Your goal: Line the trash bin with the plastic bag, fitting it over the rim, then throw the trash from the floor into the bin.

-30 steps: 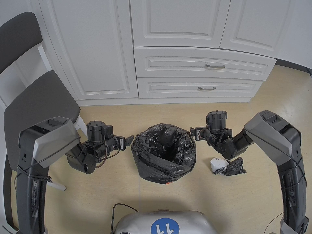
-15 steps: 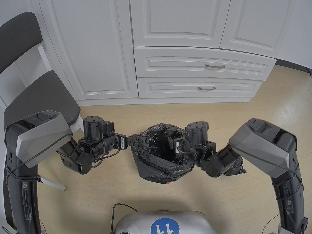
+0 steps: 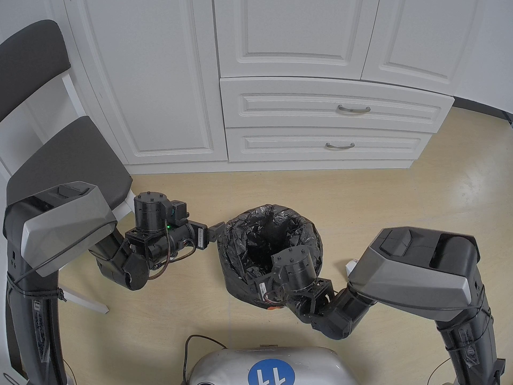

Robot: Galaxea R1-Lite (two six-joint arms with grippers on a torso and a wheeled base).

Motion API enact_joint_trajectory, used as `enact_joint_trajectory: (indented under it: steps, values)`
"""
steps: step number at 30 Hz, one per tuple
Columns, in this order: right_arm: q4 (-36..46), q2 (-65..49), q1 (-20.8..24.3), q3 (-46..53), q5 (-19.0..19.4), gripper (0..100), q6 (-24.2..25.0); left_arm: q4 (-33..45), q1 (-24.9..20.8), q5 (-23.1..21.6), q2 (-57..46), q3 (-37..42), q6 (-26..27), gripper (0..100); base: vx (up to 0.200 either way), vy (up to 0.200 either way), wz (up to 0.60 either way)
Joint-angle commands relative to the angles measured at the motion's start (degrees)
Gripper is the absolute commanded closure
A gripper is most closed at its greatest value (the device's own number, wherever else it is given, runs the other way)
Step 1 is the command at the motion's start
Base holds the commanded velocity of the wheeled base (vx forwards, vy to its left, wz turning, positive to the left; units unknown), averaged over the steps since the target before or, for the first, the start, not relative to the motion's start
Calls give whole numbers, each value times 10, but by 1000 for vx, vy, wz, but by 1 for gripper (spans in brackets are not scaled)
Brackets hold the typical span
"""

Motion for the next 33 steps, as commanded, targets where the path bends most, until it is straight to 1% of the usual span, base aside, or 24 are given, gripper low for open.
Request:
enact_joint_trajectory:
  steps: [1, 3, 7, 10, 11, 12, 16, 21, 26, 33]
  values:
    - [-9, -10, 20, 22, -1, 0, -1, 0, -1, -1, -3, 6, 0, 0, 0, 0, 0]
    - [-13, -10, 20, 22, -1, 0, -1, 0, -1, -7, -2, 10, 3, 0, 0, 0, 0]
    - [-14, -7, 11, 9, -1, 0, 0, 0, -5, -28, 0, 31, 33, 0, 0, 0, 0]
    - [-14, -11, -11, -4, -1, 0, -2, 6, -2, -36, 5, 43, 63, 0, 0, 0, 0]
    - [-14, -11, -11, -4, -1, 0, -2, 6, -2, -36, 5, 43, 63, 0, 0, 0, 0]
    - [-14, -23, -31, -11, -1, 0, -6, 15, 2, -49, 15, 46, 79, 0, 0, 0, 0]
    - [-7, -58, -52, -11, -1, 0, -10, 38, 3, -54, 28, 38, 80, 0, 0, 0, 0]
    - [-4, -96, -68, -2, -1, 0, -12, 39, -1, -54, 34, 38, 80, 0, 0, 0, 0]
    - [-6, -109, -68, 8, -1, 0, -18, 38, -14, -53, 62, 31, 80, 0, 0, 0, 0]
    - [-7, -109, -67, 15, -1, 0, -19, 40, -16, -51, 90, 20, 81, 0, 0, 0, 0]
